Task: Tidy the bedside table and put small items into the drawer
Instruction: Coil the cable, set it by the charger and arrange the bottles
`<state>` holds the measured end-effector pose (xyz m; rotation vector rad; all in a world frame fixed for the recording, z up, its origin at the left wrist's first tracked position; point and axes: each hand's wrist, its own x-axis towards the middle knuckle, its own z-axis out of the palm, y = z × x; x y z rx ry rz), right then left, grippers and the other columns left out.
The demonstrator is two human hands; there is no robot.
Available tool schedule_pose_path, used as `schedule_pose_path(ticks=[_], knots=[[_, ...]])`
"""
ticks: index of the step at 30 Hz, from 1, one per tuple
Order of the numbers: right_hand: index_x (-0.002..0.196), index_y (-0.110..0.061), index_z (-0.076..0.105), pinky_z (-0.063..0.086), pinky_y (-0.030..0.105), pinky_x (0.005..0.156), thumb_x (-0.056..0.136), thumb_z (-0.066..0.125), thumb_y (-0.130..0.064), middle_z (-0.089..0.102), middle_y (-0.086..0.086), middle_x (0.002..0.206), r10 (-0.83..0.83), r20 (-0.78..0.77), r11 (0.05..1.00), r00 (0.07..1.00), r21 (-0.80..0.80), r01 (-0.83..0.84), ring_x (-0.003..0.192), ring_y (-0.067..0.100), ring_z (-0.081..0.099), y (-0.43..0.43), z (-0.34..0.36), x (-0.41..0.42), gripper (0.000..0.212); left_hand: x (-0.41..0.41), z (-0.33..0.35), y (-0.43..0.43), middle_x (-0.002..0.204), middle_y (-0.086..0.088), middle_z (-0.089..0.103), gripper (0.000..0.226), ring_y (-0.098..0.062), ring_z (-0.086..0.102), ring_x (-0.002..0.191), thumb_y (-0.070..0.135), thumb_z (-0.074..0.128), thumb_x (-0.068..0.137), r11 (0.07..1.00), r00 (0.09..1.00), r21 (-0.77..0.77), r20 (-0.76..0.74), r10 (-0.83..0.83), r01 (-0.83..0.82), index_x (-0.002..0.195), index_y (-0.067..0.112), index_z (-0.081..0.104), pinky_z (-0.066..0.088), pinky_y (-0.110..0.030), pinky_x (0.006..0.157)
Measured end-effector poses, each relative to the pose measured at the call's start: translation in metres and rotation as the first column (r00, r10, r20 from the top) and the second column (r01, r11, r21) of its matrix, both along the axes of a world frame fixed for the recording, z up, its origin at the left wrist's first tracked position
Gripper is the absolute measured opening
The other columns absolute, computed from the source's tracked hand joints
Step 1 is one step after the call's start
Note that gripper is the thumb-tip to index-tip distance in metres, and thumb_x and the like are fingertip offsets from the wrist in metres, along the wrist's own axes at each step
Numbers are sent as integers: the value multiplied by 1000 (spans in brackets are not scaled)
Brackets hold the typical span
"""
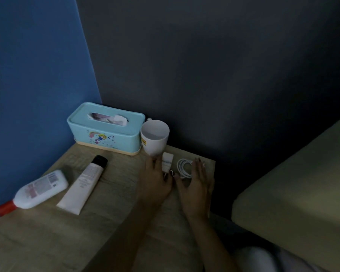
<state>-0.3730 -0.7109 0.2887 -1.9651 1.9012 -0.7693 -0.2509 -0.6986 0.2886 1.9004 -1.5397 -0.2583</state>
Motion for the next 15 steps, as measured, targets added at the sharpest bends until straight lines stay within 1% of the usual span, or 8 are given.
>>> schedule_pose_path(ticks=[1, 3, 5, 7, 10, 13, 15], knots=[[146, -21, 35, -2, 36, 116, 86, 45, -57, 26, -3, 157, 16, 11, 1000, 1000, -8, -16, 147, 14, 14, -1, -1, 0, 71, 0, -1, 0, 136, -13, 46, 66, -25, 46, 122, 38, 60, 87, 1000, 1000, 3, -11, -2, 2, 143, 11, 38, 41, -33, 98], [141, -20, 44, 0, 38, 118, 90, 56, -42, 33, -2, 154, 10, 15, 998, 1000, -61, -9, 146, 17, 20, 0, -3, -2, 56, 1, -2, 0, 139, -11, 43, 65, -24, 44, 124, 39, 57, 89, 1000, 999, 16, -37, -18, 18, 145, 13, 35, 41, -34, 101], [140, -15, 46, 6, 39, 120, 91, 59, -35, 35, 2, 153, -19, 33, 998, 999, -64, 21, 146, 20, 20, 1, -6, -4, 54, 0, -2, -1, 140, -11, 42, 64, -23, 45, 125, 38, 55, 91, 998, 998, 34, -28, -56, 57, 146, 14, 34, 41, -34, 102], [141, -13, 44, 7, 34, 119, 91, 59, -34, 35, 4, 153, -42, 45, 998, 998, -42, 44, 146, 20, 18, 1, -8, -6, 56, -1, -3, 0, 139, -13, 44, 62, -24, 48, 122, 38, 55, 92, 994, 994, 40, 10, -107, 106, 145, 12, 35, 43, -34, 99], [140, -13, 45, 10, 31, 118, 90, 59, -35, 37, 5, 152, -54, 44, 996, 998, -67, 57, 145, 21, 21, 1, -10, -7, 56, 0, -5, -1, 137, -13, 45, 62, -25, 50, 119, 38, 55, 92, 989, 988, 32, 49, -143, 142, 145, 11, 36, 45, -34, 98], [141, -10, 43, 14, 35, 119, 90, 56, -41, 36, 7, 152, -70, 30, 995, 997, -69, 72, 145, 23, 22, 2, -8, -4, 62, 0, -6, -2, 137, -13, 46, 63, -24, 49, 119, 41, 53, 92, 992, 992, 34, 20, -123, 122, 145, 11, 35, 43, -33, 98], [141, -9, 44, 18, 39, 119, 90, 56, -40, 37, 7, 152, -79, 46, 993, 996, -81, 83, 144, 24, 23, 2, -5, -2, 60, -1, -6, -3, 135, -14, 47, 62, -26, 52, 116, 40, 53, 92, 994, 994, 26, -9, -107, 107, 144, 10, 37, 45, -34, 95]])
